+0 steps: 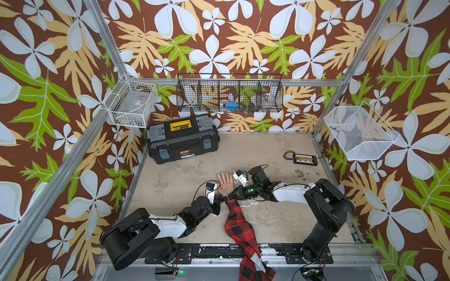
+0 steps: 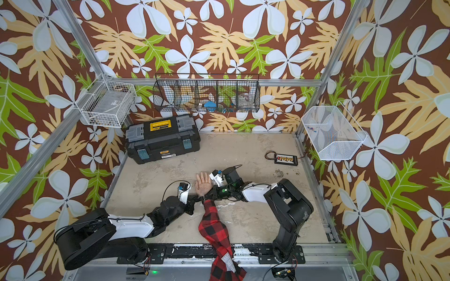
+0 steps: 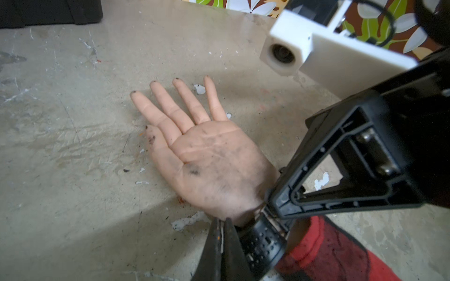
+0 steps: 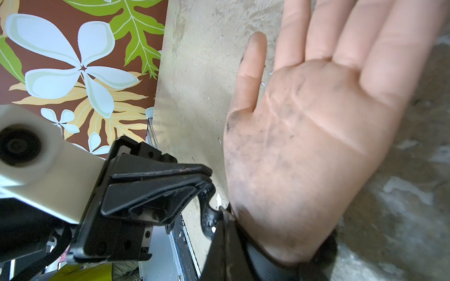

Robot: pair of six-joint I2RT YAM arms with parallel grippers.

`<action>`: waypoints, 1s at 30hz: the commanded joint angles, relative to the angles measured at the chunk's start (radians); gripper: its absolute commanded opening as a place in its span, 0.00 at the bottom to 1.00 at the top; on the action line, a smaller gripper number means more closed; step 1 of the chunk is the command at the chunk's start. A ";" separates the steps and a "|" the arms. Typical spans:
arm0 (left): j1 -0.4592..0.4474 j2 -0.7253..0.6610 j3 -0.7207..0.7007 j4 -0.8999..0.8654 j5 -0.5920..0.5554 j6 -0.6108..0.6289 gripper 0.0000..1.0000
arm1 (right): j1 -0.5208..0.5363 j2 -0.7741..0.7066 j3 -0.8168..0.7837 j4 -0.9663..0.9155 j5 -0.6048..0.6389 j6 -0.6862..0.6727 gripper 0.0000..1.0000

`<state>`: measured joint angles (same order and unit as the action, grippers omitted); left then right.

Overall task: Take off the watch
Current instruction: Untie the watch from the hand.

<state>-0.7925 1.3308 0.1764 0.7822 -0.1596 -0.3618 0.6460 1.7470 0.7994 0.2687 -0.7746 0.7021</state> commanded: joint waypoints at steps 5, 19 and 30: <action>0.003 0.091 0.049 -0.172 -0.016 0.000 0.00 | -0.002 0.007 -0.006 -0.098 0.092 -0.015 0.00; 0.002 0.054 0.041 -0.075 0.056 0.023 0.00 | 0.015 -0.073 0.114 -0.212 0.112 -0.028 0.13; 0.003 0.059 0.035 -0.037 0.084 0.017 0.00 | 0.119 -0.095 0.268 -0.575 0.530 -0.143 0.51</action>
<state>-0.7910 1.3842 0.2153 0.7498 -0.1047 -0.3607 0.7452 1.6508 1.0401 -0.1726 -0.4141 0.6060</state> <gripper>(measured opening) 0.061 0.484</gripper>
